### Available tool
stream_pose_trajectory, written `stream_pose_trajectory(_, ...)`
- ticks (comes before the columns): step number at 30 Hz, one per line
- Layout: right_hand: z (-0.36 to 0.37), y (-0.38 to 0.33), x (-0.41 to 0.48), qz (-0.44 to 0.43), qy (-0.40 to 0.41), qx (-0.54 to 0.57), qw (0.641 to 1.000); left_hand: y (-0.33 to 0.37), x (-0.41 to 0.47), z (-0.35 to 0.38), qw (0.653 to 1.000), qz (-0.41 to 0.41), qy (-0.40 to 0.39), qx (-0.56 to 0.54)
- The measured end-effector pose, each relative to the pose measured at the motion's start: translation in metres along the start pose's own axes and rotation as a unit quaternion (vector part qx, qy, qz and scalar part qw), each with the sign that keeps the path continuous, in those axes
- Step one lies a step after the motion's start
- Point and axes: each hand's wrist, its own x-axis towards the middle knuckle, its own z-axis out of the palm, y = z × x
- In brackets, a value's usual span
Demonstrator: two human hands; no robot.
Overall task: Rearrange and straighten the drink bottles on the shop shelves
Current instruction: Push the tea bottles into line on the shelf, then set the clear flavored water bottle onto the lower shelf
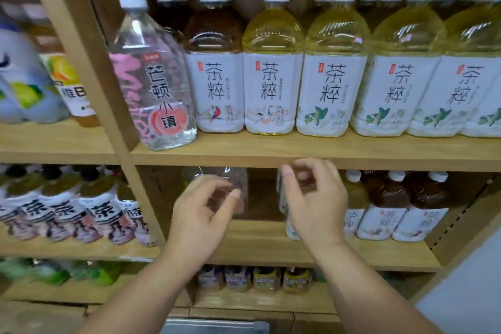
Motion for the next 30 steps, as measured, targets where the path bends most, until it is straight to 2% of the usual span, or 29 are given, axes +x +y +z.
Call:
stream_pose_trajectory(3, 0.016, -0.049, 0.019, -0.033, -0.005, 0.053, 0.998, 0.01, 0.029, -0.055, 0.991, 0.029, 0.131, 0.009)
stream_pose_trajectory(7, 0.038, -0.107, 0.057, -0.075, -0.08, 0.097, 0.989, 0.013, 0.064, -0.097, 0.977, 0.016, 0.205, 0.058)
stream_pose_trajectory(10, 0.054, -0.14, 0.091, -0.124, -0.144, 0.058, 0.98, 0.019, 0.084, -0.11, 0.976, -0.04, 0.203, 0.064)
stream_pose_trajectory(16, 0.079, -0.183, 0.127, -0.177, -0.227, -0.047, 0.957, 0.032, 0.094, -0.11, 0.98, -0.033, 0.175, 0.083)
stream_pose_trajectory(20, 0.086, -0.186, 0.127, -0.186, -0.207, -0.111, 0.954, 0.032, 0.098, -0.108, 0.985, -0.027, 0.152, 0.073)
stream_pose_trajectory(25, 0.075, -0.176, 0.118, -0.177, -0.185, 0.003, 0.967, 0.028, 0.093, -0.108, 0.982, -0.012, 0.186, 0.012)
stream_pose_trajectory(28, 0.069, -0.164, 0.11, -0.148, -0.205, 0.103, 0.962, 0.026, 0.089, -0.111, 0.979, 0.002, 0.199, -0.037)
stream_pose_trajectory(30, 0.064, -0.159, 0.102, -0.136, -0.216, 0.131, 0.958, 0.028, 0.085, -0.113, 0.979, 0.002, 0.192, -0.065)
